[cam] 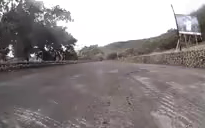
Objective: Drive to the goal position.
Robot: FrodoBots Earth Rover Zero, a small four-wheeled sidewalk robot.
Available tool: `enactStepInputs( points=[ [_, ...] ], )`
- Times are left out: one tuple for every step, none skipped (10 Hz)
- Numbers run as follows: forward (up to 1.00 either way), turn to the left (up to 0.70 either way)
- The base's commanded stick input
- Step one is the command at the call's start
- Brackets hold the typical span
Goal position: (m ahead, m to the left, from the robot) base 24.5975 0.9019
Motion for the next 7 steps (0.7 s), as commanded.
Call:
enactStepInputs(
  points=[
    [0.7, 0.0],
    [0.7, 0.0],
    [0.7, 0.0],
    [0.7, 0.0],
    [0.7, 0.0],
    [0.7, 0.0],
    [0.7, 0.0]
  ],
)
